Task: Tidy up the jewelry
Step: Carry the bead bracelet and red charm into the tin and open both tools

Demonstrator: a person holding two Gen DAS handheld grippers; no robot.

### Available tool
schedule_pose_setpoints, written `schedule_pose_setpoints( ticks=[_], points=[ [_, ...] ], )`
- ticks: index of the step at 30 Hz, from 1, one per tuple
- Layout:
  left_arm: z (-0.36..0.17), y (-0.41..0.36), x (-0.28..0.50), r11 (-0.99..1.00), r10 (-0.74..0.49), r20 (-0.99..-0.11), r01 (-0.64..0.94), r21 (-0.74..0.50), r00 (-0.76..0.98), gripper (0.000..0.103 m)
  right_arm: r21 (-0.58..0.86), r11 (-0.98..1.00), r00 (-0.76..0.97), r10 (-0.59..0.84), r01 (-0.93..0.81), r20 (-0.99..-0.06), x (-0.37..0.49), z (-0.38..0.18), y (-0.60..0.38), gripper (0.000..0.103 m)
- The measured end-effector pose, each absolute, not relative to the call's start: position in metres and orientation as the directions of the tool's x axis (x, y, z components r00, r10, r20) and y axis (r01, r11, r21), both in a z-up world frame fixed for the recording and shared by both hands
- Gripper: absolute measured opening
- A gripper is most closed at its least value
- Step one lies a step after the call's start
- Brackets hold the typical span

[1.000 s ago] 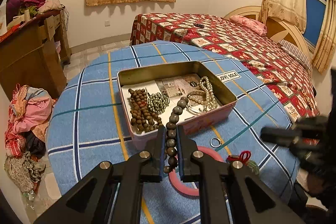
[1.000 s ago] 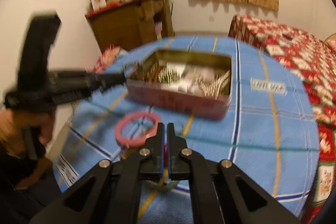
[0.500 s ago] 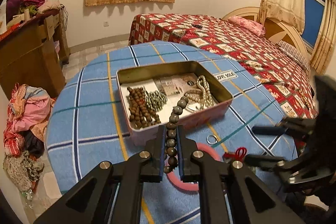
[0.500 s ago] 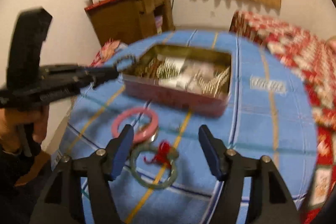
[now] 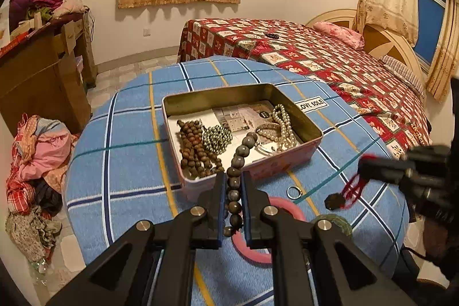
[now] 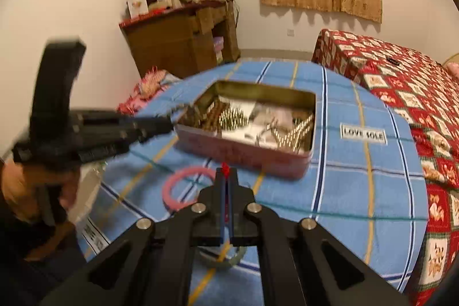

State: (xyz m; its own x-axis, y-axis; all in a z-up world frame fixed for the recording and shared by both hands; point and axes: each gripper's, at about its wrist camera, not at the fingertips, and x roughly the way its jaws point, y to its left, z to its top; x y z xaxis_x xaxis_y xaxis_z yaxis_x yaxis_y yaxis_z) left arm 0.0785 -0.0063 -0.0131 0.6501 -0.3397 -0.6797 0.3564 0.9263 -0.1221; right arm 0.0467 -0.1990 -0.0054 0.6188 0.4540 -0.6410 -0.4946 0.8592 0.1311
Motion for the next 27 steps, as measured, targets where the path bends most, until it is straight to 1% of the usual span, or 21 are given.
schedule_pose_setpoints(
  ticks=[5,9,16,18,20,21,22,23,24,25,26,27],
  points=[
    [-0.007,-0.008,0.095,0.93,-0.328,-0.672,0.352,-0.106,0.664,0.009,0.118,0.864,0.65,0.452,-0.489,-0.611,0.067,0.012,-0.194,0.002],
    [-0.003,-0.013,0.115,0.932,-0.315,-0.673,0.354,-0.084,0.67,0.009,0.082,0.879,0.686,0.422,-0.47,-0.592,0.095,0.021,-0.189,0.002],
    [-0.007,-0.02,0.152,0.94,-0.277,-0.69,0.338,-0.05,0.669,0.009,0.083,0.902,0.689,0.381,-0.425,-0.617,0.147,0.007,-0.186,0.003],
    [-0.009,-0.021,0.159,0.944,-0.262,-0.696,0.326,-0.042,0.668,0.01,0.088,0.908,0.69,0.371,-0.409,-0.622,0.158,0.002,-0.187,0.004],
    [-0.011,-0.023,0.165,0.948,-0.249,-0.702,0.316,-0.036,0.667,0.012,0.094,0.909,0.688,0.371,-0.405,-0.624,0.161,-0.002,-0.188,0.005],
    [-0.011,-0.024,0.166,0.95,-0.24,-0.705,0.312,-0.028,0.667,0.016,0.093,0.911,0.692,0.368,-0.401,-0.622,0.161,-0.003,-0.188,0.009],
    [-0.011,-0.024,0.166,0.953,-0.228,-0.702,0.303,-0.018,0.675,0.036,0.087,0.915,0.696,0.36,-0.395,-0.621,0.162,-0.004,-0.189,0.013],
    [-0.011,-0.024,0.166,0.957,-0.214,-0.698,0.291,-0.009,0.684,0.071,0.083,0.915,0.697,0.358,-0.396,-0.621,0.161,-0.004,-0.188,0.026],
    [-0.011,-0.025,0.167,0.96,-0.203,-0.694,0.28,-0.003,0.69,0.083,0.082,0.914,0.696,0.358,-0.397,-0.623,0.16,-0.005,-0.189,0.046],
    [-0.01,-0.024,0.166,0.963,-0.199,-0.685,0.271,-0.004,0.7,0.085,0.078,0.917,0.701,0.351,-0.391,-0.62,0.159,-0.005,-0.19,0.055],
    [-0.009,-0.023,0.166,0.962,-0.209,-0.683,0.271,-0.016,0.7,0.085,0.074,0.92,0.709,0.346,-0.385,-0.614,0.159,-0.004,-0.19,0.064],
    [-0.009,-0.022,0.167,0.962,-0.211,-0.685,0.272,-0.02,0.697,0.085,0.071,0.924,0.722,0.34,-0.376,-0.603,0.156,-0.003,-0.193,0.063]
  ],
)
